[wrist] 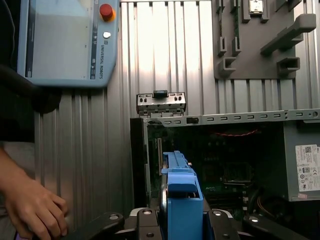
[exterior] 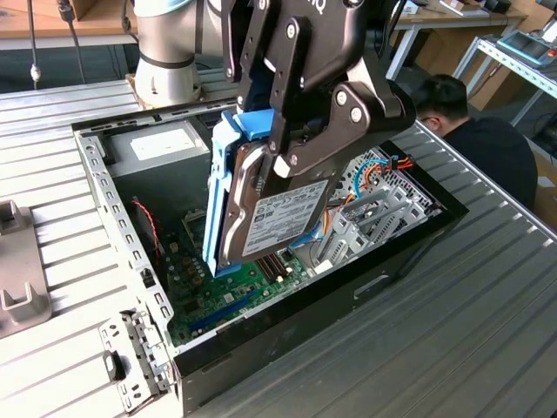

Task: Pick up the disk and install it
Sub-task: 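Insert the disk into the insertion slot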

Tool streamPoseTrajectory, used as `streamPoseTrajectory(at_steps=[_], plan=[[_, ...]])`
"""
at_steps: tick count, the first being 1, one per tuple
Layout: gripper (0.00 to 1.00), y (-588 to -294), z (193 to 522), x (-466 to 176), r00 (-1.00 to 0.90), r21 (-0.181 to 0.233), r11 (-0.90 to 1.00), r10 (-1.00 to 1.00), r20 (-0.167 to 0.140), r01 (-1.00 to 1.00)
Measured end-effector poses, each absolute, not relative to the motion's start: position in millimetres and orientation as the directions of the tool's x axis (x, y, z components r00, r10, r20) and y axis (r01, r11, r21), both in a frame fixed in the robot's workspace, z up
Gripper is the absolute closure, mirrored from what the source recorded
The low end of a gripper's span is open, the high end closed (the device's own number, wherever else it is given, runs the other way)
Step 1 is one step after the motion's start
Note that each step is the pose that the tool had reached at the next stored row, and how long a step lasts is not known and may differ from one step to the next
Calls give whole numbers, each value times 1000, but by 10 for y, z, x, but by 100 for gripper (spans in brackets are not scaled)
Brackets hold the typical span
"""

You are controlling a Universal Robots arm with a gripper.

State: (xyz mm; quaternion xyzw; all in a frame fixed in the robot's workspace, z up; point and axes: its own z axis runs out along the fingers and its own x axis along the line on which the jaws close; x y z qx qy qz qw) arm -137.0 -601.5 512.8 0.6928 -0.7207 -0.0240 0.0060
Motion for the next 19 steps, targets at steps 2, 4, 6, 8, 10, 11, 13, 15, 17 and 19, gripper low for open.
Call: streamPoseTrajectory(at_steps=[2, 4, 6, 8, 10, 11, 13, 15, 17, 19], plan=[[63, -6015, 5127, -1355, -40, 43, 39, -999, -25, -998], [63, -6015, 5127, -1344, -40, 43, 39, -999, -25, -998], [63, -6015, 5127, -1327, -40, 43, 39, -999, -25, -998], [63, -6015, 5127, -1312, -40, 43, 39, -999, -25, -998], [63, -6015, 5127, -1301, -40, 43, 39, -999, -25, -998], [63, -6015, 5127, -1297, -40, 43, 39, -999, -25, -998], [63, -6015, 5127, -1287, -40, 43, 39, -999, -25, -998], [63, -6015, 5126, -1278, -40, 43, 39, -999, -25, -998], [63, -6015, 5127, -1268, -40, 43, 39, -999, -25, -998], [63, -6015, 5127, -1256, -40, 43, 39, -999, -25, -998]])
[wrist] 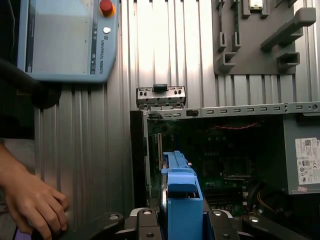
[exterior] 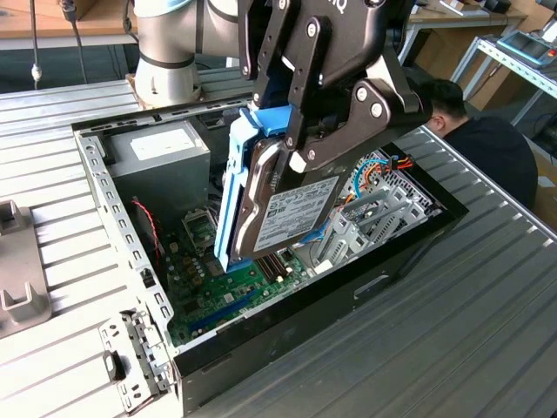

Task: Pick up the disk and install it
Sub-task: 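Insert the disk into the insertion slot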

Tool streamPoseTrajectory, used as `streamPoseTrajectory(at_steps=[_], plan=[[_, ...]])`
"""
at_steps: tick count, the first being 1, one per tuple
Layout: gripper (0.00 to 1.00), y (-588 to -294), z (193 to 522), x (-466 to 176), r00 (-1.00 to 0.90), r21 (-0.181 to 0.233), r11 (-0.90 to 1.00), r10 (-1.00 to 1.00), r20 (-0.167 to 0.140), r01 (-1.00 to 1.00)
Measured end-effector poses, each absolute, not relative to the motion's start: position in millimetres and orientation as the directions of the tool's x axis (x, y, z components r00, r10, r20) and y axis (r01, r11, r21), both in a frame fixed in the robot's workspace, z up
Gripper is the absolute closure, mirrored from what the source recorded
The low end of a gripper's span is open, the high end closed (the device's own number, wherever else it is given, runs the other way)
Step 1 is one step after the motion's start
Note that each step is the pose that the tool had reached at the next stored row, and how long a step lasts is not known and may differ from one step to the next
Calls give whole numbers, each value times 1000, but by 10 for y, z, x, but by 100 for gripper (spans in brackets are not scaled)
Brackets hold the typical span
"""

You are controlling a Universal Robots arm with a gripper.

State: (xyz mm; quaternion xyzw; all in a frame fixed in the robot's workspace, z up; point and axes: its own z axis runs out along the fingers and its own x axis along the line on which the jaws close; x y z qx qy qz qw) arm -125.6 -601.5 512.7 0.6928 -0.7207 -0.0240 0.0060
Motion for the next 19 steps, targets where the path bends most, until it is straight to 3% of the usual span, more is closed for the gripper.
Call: streamPoseTrajectory(at_steps=[19], plan=[[63, -6015, 5125, -1081, -40, 43, 39, -999, -25, -998]])
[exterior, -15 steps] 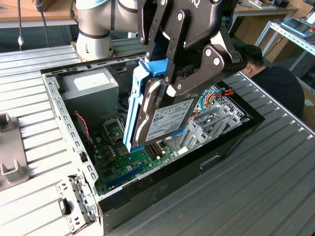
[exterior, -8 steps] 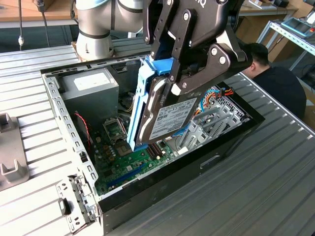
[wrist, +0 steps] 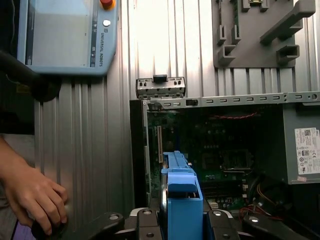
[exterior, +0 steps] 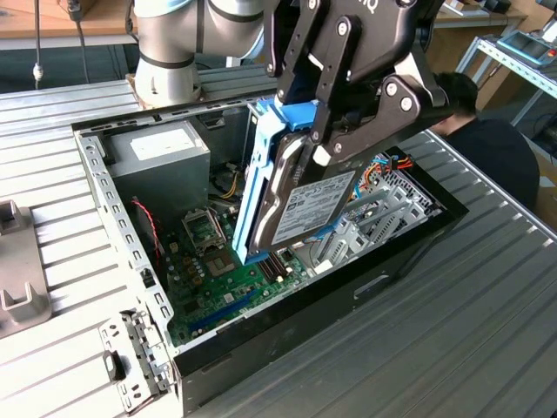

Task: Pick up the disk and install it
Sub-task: 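Insert the disk into the insertion slot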

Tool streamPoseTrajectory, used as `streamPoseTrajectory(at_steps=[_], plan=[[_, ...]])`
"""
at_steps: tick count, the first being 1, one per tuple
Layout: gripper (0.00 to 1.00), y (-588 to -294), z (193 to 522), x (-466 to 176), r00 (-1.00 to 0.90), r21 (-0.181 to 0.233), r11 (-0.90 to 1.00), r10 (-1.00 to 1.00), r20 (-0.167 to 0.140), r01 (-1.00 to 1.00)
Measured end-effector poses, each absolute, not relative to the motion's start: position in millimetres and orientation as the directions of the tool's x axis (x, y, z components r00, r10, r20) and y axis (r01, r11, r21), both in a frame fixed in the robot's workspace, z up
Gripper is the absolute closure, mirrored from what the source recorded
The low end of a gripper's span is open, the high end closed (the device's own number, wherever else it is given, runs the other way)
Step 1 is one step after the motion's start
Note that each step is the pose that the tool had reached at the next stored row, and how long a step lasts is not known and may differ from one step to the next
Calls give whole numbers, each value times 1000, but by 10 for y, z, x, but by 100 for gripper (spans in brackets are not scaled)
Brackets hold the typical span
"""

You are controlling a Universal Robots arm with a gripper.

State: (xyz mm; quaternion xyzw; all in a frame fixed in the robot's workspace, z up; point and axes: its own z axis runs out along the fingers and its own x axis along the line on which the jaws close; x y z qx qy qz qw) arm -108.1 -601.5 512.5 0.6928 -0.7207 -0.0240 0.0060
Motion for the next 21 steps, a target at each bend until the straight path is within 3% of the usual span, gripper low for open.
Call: streamPoseTrajectory(at_steps=[21], plan=[[63, -6015, 5124, -940, -40, 43, 39, -999, -25, -998]])
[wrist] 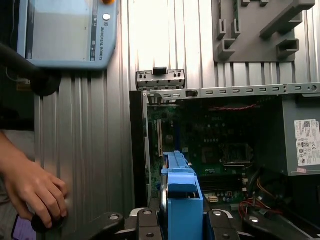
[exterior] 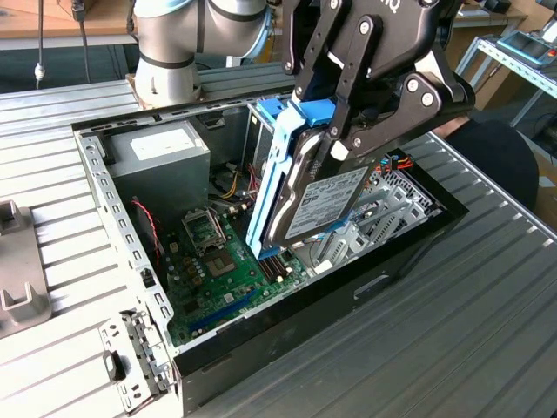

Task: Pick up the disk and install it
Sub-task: 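Insert the disk into the insertion slot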

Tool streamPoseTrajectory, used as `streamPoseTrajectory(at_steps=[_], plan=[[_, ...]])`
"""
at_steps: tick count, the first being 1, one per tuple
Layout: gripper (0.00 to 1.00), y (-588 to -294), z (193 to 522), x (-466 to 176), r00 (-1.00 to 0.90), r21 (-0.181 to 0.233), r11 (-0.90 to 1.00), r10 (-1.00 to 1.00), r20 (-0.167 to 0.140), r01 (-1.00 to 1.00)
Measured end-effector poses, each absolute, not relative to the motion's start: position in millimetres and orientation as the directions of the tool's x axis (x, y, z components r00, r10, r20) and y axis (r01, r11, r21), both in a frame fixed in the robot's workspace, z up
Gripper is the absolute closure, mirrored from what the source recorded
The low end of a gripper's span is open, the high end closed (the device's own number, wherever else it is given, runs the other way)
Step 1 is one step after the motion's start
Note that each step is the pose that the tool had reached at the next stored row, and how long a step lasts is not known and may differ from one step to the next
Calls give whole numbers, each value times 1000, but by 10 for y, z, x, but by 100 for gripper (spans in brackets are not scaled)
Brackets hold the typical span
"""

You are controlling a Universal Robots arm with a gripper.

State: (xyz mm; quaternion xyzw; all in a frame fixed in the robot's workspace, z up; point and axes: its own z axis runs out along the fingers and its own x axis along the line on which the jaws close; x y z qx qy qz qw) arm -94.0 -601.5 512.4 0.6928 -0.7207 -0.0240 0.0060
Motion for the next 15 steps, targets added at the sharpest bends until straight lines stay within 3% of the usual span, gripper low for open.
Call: streamPoseTrajectory(at_steps=[15], plan=[[63, -6015, 5123, -824, -40, 43, 39, -999, -25, -998]])
